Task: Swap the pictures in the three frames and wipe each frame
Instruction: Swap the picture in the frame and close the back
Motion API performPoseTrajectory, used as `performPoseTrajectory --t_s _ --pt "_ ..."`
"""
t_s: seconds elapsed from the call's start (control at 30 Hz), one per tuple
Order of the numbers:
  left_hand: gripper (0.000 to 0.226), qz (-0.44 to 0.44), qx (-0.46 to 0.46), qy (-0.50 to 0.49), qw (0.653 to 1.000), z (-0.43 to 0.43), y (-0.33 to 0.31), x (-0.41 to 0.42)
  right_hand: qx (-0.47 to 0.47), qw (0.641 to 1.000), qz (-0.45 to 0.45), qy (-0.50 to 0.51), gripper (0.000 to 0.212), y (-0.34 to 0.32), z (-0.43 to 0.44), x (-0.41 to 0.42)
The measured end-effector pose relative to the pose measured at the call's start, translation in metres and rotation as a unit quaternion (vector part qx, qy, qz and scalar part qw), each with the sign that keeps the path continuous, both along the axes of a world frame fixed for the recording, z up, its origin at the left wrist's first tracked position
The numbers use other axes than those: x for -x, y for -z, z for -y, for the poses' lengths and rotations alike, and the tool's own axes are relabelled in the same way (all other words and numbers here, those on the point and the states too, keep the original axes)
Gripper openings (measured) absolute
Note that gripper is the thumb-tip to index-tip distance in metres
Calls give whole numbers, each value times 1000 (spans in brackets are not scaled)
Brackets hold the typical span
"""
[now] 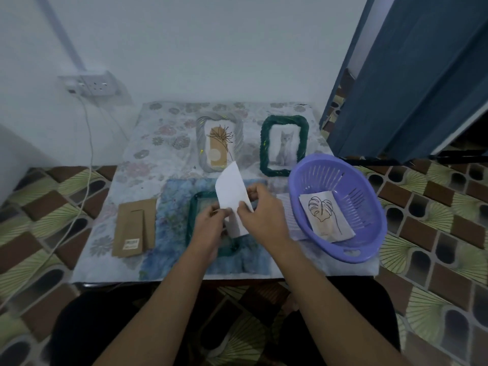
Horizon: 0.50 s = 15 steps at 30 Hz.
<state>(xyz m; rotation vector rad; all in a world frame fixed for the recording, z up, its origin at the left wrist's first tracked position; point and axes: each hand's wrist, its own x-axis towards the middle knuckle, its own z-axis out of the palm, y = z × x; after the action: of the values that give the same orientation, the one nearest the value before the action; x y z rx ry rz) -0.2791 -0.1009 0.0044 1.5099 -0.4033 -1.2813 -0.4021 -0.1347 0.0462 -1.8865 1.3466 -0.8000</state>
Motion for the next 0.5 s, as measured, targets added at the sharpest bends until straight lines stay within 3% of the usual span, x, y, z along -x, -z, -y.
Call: performPoseTrajectory --t_s 0.13,0.27,0.5 --pt "13 178 -15 -34 983 -16 15 -31 -59 998 -21 11 24 33 -8 -20" --pt "20 353 -35 4 935 -24 25 -50 -116 992 -29 37 31 59 -11 -35" --pt "17 433 -82 46 896 -17 50 -67 -141 986 -81 38 41 81 -1 -49"
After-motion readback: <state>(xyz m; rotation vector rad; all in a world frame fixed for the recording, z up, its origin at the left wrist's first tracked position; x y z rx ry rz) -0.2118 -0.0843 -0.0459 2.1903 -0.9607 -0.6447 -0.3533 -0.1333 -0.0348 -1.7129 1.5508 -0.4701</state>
